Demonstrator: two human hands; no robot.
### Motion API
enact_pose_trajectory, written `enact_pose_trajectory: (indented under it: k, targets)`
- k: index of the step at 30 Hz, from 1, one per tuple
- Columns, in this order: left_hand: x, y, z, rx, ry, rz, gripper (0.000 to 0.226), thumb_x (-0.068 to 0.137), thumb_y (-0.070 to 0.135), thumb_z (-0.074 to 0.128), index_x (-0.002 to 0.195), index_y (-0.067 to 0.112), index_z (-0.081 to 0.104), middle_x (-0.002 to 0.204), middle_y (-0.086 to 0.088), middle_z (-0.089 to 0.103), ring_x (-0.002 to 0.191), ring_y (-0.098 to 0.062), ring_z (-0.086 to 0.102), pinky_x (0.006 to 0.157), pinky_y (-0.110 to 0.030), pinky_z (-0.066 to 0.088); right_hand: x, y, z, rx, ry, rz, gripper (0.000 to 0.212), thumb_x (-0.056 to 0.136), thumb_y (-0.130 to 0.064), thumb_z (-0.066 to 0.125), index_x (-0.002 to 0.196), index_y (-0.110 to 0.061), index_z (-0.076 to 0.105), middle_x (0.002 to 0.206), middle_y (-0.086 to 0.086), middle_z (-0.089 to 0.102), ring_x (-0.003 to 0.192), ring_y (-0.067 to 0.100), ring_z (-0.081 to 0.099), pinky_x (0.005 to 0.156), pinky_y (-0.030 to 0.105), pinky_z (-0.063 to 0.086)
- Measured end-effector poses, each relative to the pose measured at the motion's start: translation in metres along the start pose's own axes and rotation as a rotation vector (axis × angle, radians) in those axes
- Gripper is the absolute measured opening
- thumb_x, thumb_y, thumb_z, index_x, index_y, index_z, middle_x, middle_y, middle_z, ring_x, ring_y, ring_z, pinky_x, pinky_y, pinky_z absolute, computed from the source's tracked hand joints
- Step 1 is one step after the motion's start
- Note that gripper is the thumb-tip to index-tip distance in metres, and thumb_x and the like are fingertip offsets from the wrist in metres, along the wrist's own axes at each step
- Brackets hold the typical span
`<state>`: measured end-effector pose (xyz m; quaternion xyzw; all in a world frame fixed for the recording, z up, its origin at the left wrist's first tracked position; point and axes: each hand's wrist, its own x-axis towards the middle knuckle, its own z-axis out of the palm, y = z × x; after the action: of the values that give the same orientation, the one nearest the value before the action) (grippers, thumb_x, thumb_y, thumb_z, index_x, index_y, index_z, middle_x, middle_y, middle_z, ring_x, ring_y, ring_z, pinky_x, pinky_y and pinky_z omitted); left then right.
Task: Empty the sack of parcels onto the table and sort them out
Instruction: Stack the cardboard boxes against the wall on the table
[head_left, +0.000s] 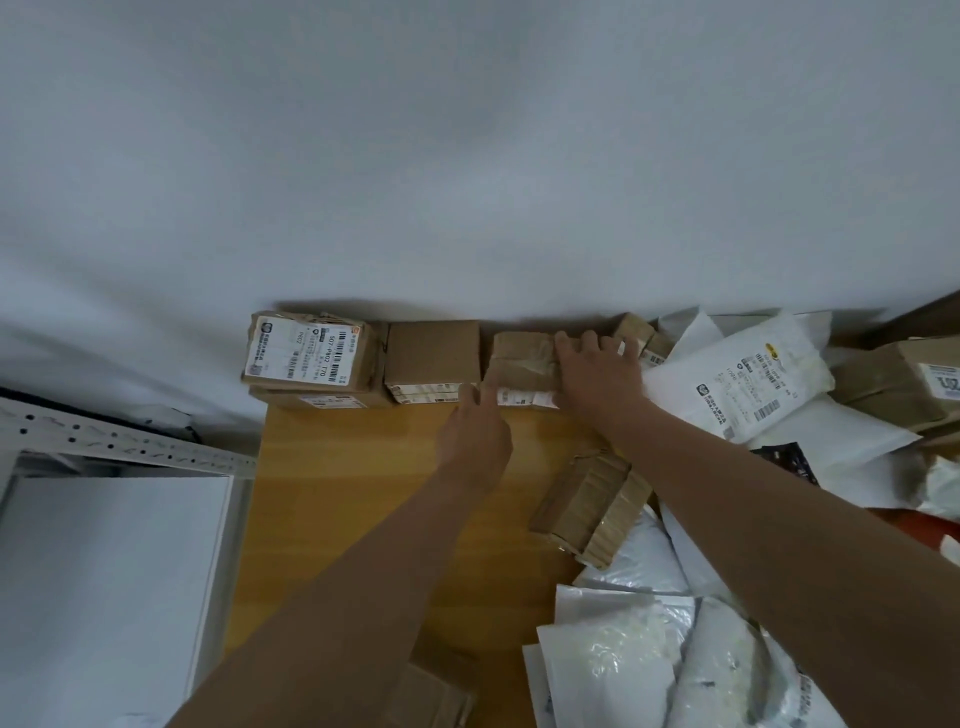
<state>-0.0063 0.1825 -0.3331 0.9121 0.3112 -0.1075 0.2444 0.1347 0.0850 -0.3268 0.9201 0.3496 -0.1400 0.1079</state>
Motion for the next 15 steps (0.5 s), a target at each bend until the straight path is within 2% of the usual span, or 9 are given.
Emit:
enact_pose_trajectory:
  k: [3, 7, 11, 13, 15]
  targets:
    - [-0.002, -0.015, -0.002, -0.033, 0.024, -0.014, 0.056, 0.096, 0.005, 0.043, 0.147, 0.019, 0.025, 0.138, -0.009, 0.039, 0.108, -0.027, 0.055, 0.071, -0.03, 0.041, 0.011, -0.009, 0.001, 0.008, 0.045, 0.022, 0.076, 0.09, -0.041, 0.06, 0.153, -0.021, 0.022, 0.137, 0.013, 0.051, 0.123, 0.034, 0.051, 0.109, 0.054, 0.028]
    - [-0.006, -0.034, -0.003, -0.103, 0.007, 0.005, 0.057, 0.084, -0.012, 0.045, 0.134, 0.016, 0.042, 0.127, -0.004, 0.049, 0.112, -0.022, 0.052, 0.073, -0.03, 0.04, 0.016, -0.015, 0.0, -0.01, 0.053, 0.033, 0.077, 0.092, -0.04, 0.059, 0.154, -0.019, 0.019, 0.14, 0.014, 0.049, 0.126, 0.035, 0.049, 0.112, 0.056, 0.023]
    - [-0.011, -0.042, -0.002, -0.07, 0.067, 0.014, 0.049, 0.083, -0.007, 0.051, 0.126, 0.016, 0.048, 0.124, -0.003, 0.047, 0.111, -0.02, 0.046, 0.074, -0.026, 0.035, 0.02, -0.018, 0.0, -0.029, 0.1, 0.062, 0.074, 0.086, -0.036, 0.067, 0.147, -0.017, 0.031, 0.133, 0.012, 0.055, 0.122, 0.035, 0.052, 0.111, 0.058, 0.023]
    - [-0.014, -0.04, -0.004, -0.097, 0.093, -0.035, 0.034, 0.088, 0.006, 0.05, 0.121, 0.018, 0.048, 0.111, -0.002, 0.055, 0.097, -0.019, 0.052, 0.07, -0.029, 0.039, 0.022, -0.02, 0.0, -0.031, 0.098, 0.063, 0.075, 0.085, -0.04, 0.068, 0.146, -0.015, 0.032, 0.134, 0.013, 0.055, 0.122, 0.035, 0.052, 0.112, 0.059, 0.022]
    - [-0.018, -0.039, -0.006, -0.122, 0.068, -0.102, 0.02, 0.093, 0.02, 0.045, 0.112, 0.02, 0.044, 0.083, -0.001, 0.061, 0.071, -0.017, 0.055, 0.058, -0.029, 0.04, 0.022, -0.019, -0.001, -0.021, 0.062, 0.065, 0.086, 0.083, -0.05, 0.066, 0.149, -0.013, 0.024, 0.141, 0.015, 0.049, 0.129, 0.037, 0.046, 0.113, 0.06, 0.018]
